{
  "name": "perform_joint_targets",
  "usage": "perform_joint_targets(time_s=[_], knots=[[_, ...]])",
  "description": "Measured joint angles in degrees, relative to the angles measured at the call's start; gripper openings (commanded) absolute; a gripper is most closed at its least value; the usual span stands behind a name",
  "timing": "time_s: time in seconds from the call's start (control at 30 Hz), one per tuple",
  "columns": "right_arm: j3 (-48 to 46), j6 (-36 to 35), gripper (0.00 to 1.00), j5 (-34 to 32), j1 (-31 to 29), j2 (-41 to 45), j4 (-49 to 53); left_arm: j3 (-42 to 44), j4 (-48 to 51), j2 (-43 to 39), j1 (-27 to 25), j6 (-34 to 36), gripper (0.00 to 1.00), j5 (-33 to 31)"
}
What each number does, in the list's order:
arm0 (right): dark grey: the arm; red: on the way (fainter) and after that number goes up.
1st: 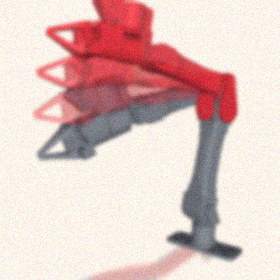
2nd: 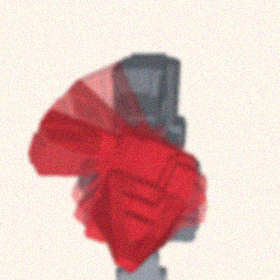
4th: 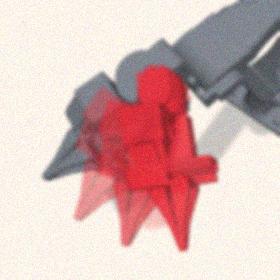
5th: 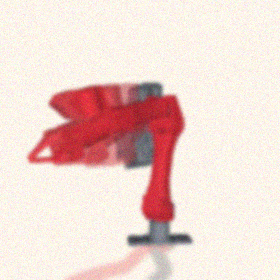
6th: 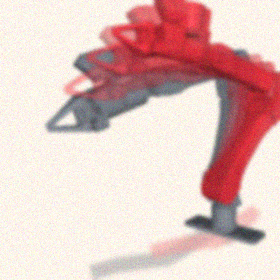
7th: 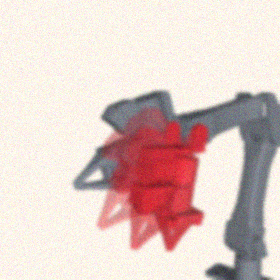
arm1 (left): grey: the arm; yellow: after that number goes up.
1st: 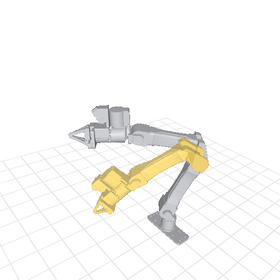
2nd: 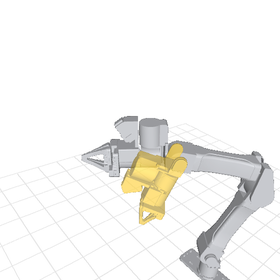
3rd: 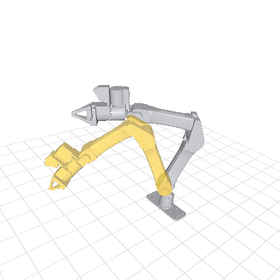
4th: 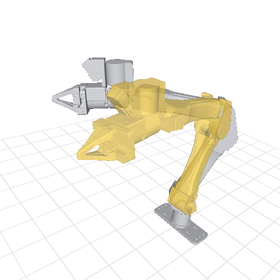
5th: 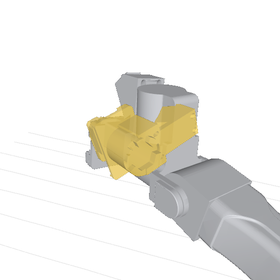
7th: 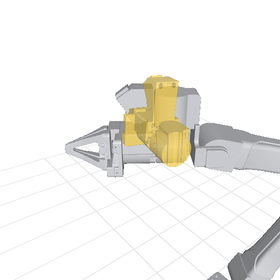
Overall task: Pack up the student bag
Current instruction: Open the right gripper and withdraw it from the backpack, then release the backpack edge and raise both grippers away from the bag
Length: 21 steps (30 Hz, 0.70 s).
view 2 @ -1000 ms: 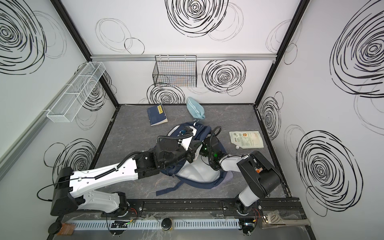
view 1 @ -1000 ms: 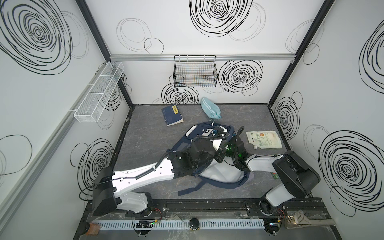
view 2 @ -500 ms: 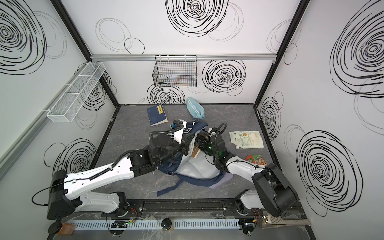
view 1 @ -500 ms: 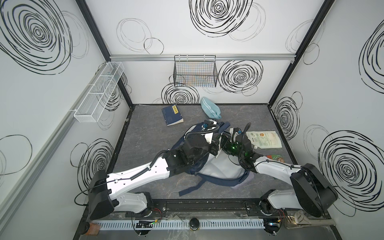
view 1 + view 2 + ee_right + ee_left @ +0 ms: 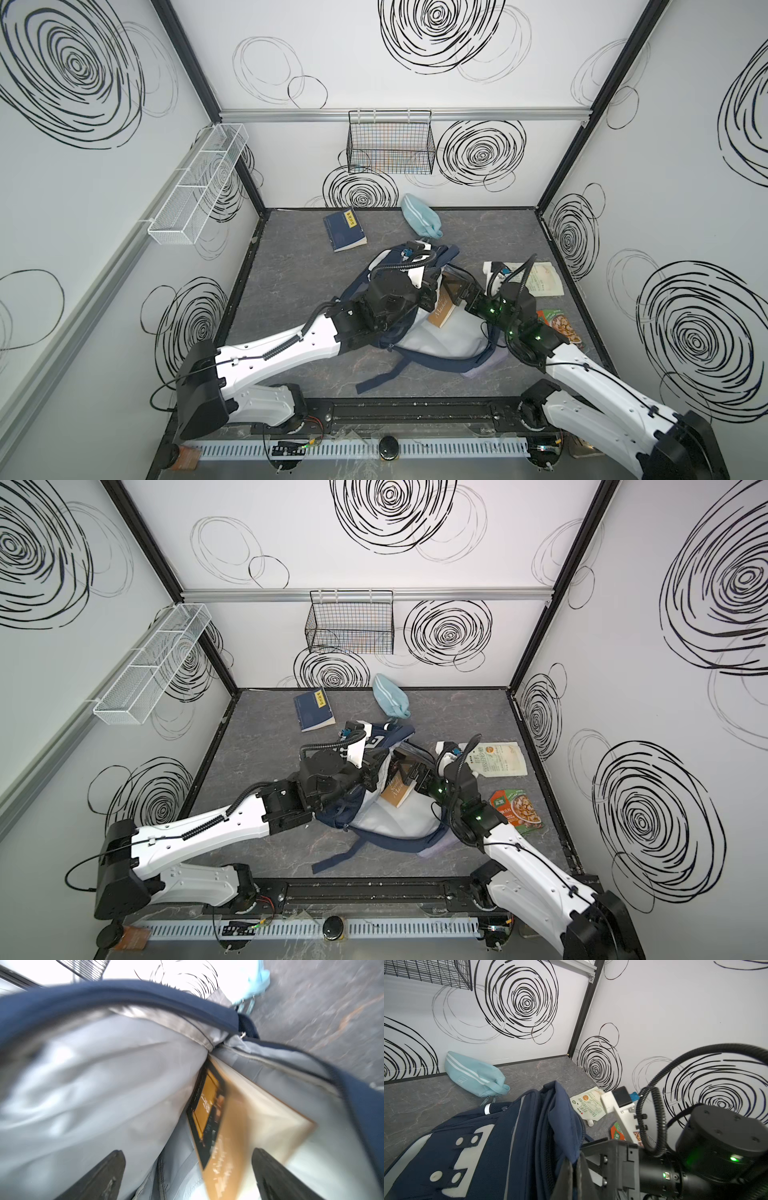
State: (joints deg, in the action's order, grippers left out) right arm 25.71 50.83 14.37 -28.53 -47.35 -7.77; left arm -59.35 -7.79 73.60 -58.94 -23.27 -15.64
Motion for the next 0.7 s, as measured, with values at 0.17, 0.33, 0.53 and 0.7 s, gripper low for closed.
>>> perform_joint_targets(time_s=[0.17,0.33,0.53,0.7], knots=[[0.5,-2.9,0.95,-3.1,1.2,5.2,5.3,0.3,-0.1,0.7,0.2,-0.4,0.0,1.0],[5.4,-7.8,0.91,-9.5,1.6,8.8,11.1,1.0,-1.3,0.9,0.3,-0.5,0.55,2.2],[13.2,-15.1,0.88,-19.1,1.7,12.5,11.8,2.6,-3.9,-1.9,1.3,-0.8,0.68,1.7],[18.3,-20.0,0.86,-22.8,1.9,8.5,9.0,2.9,-3.9,-6.0,6.1,-0.6,0.69,0.9]])
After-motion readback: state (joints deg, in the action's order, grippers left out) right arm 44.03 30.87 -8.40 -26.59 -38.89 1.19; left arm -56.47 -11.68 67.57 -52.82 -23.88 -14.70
